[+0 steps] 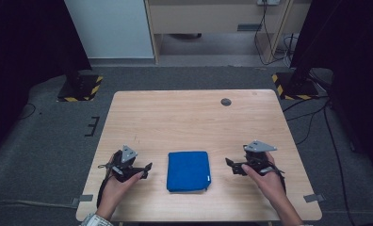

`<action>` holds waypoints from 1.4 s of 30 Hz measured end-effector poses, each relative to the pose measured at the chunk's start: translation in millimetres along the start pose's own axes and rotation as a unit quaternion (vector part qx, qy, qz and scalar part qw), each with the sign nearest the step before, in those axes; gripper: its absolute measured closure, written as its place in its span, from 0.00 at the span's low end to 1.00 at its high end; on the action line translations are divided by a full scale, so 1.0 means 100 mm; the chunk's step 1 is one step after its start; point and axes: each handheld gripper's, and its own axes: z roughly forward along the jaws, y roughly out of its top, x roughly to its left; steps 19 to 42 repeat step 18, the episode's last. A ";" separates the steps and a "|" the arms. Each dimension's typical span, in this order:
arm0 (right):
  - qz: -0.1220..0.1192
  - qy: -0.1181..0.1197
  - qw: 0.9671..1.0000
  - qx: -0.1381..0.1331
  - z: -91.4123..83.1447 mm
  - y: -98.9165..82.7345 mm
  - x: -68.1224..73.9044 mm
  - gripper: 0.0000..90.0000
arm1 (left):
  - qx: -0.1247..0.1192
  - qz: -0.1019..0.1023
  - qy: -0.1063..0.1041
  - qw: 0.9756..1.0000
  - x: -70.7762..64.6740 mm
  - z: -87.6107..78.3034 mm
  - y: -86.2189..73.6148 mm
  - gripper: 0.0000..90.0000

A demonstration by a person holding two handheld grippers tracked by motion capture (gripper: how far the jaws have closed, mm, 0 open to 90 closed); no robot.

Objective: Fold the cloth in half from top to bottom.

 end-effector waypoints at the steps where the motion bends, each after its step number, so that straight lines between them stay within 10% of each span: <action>1: 0.006 -0.008 1.000 0.002 -0.01 -0.03 -0.08 0.08 | 0.005 -0.004 0.002 1.000 0.03 0.02 -0.02 0.09; 13: 0.035 -0.094 0.991 0.089 0.14 -0.33 -0.44 0.06 | 0.045 -0.025 -0.003 0.999 0.09 0.18 -0.13 0.06; 42: 0.039 -0.097 0.990 0.090 0.16 -0.32 -0.45 0.04 | 0.037 -0.026 -0.007 0.999 0.11 0.19 -0.15 0.04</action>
